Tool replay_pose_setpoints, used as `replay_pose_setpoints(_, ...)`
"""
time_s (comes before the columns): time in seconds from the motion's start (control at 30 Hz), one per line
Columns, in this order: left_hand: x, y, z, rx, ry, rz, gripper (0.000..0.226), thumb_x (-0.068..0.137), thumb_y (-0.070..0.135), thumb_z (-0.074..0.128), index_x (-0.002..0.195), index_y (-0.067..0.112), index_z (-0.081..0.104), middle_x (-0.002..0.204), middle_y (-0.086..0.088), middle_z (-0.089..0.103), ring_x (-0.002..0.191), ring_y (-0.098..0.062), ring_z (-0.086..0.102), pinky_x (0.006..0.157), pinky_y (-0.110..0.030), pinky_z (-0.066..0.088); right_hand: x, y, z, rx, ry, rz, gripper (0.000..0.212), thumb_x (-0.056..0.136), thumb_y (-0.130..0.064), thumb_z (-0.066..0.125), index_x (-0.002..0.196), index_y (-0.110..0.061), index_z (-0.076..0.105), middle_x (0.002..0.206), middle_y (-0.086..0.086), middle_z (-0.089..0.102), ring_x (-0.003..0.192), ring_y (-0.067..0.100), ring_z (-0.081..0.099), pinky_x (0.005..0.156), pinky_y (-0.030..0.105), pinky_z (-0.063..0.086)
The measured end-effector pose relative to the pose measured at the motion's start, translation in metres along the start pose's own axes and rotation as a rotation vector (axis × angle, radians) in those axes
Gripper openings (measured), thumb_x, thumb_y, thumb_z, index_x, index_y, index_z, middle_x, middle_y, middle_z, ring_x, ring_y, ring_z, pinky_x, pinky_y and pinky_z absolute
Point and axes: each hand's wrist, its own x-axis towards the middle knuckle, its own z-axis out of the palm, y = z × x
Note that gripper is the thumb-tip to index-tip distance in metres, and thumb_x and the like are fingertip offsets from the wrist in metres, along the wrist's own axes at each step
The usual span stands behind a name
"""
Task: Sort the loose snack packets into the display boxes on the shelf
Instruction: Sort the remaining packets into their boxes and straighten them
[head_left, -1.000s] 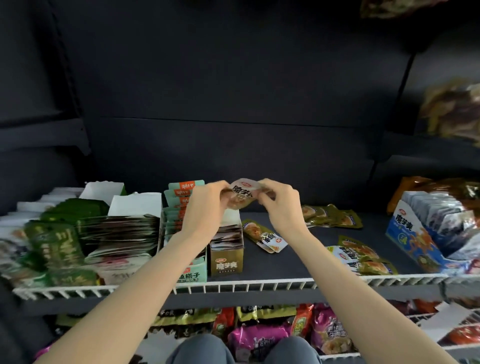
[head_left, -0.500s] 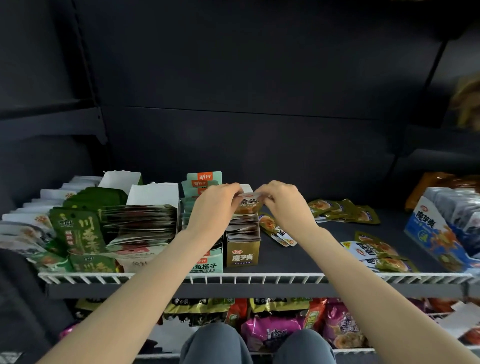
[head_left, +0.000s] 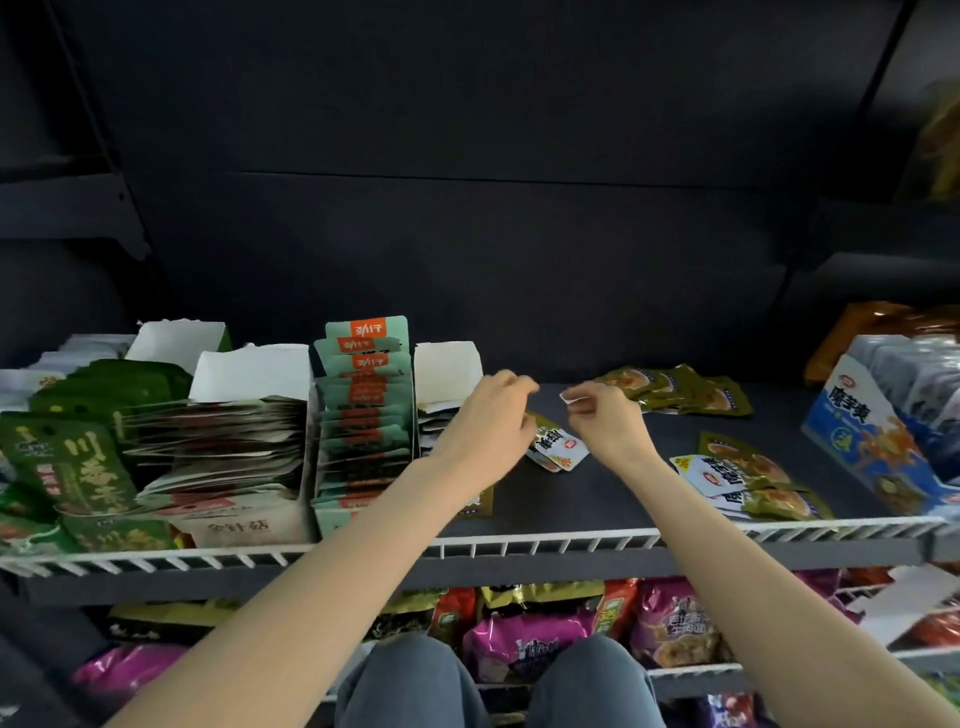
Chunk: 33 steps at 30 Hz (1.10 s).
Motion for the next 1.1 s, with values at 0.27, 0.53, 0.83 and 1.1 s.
replay_pose_setpoints(0.27,0.037,0.031,0.057,0.092,-0.307,-0.179,0.028,0.093,0.001,0.046,0.121,0.0,0.049,0.122,-0.016,0.05,0.12,-0.028,0.047,0.09,-0.031,0.039,0.02,0.042,0.024,-0.275,-0.228,0.182,0.055,0.086,-0.018,0.059,0.137,-0.011,0.041,0.136,0.018,0.048,0.127,0.034,0.043,0.095,0.037,0.041)
replay_pose_setpoints(0.53,0.05,0.024,0.084,0.001,-0.211,-0.306,0.068,0.089,0.005,0.056,0.144,-0.003,0.017,0.137,-0.021,0.035,0.123,-0.035,0.043,0.098,-0.04,0.041,0.018,0.048,0.002,0.001,0.07,0.069,0.013,0.082,-0.004,0.063,0.071,-0.009,0.06,0.067,0.001,0.054,0.071,0.02,0.049,0.054,0.019,0.036)
replay_pose_setpoints(0.83,0.047,0.037,0.037,-0.124,0.189,-0.212,0.023,0.09,0.005,0.048,0.104,0.011,0.065,0.096,-0.009,0.051,0.086,-0.028,0.059,0.07,-0.036,0.049,-0.013,0.017,-0.047,0.15,0.308,-0.255,0.01,0.09,-0.014,0.061,0.098,-0.012,0.066,0.094,0.001,0.065,0.085,0.012,0.06,0.063,0.003,0.039)
replay_pose_setpoints(1.1,0.01,0.019,-0.03,-0.17,0.498,-0.029,0.02,0.093,0.011,0.054,0.105,0.007,0.07,0.09,-0.005,0.055,0.079,-0.018,0.058,0.071,-0.027,0.05,-0.035,-0.043,-0.049,0.305,0.259,-0.37,0.004,0.088,-0.014,0.063,0.091,-0.018,0.064,0.087,-0.011,0.067,0.084,0.001,0.063,0.072,0.014,0.049)
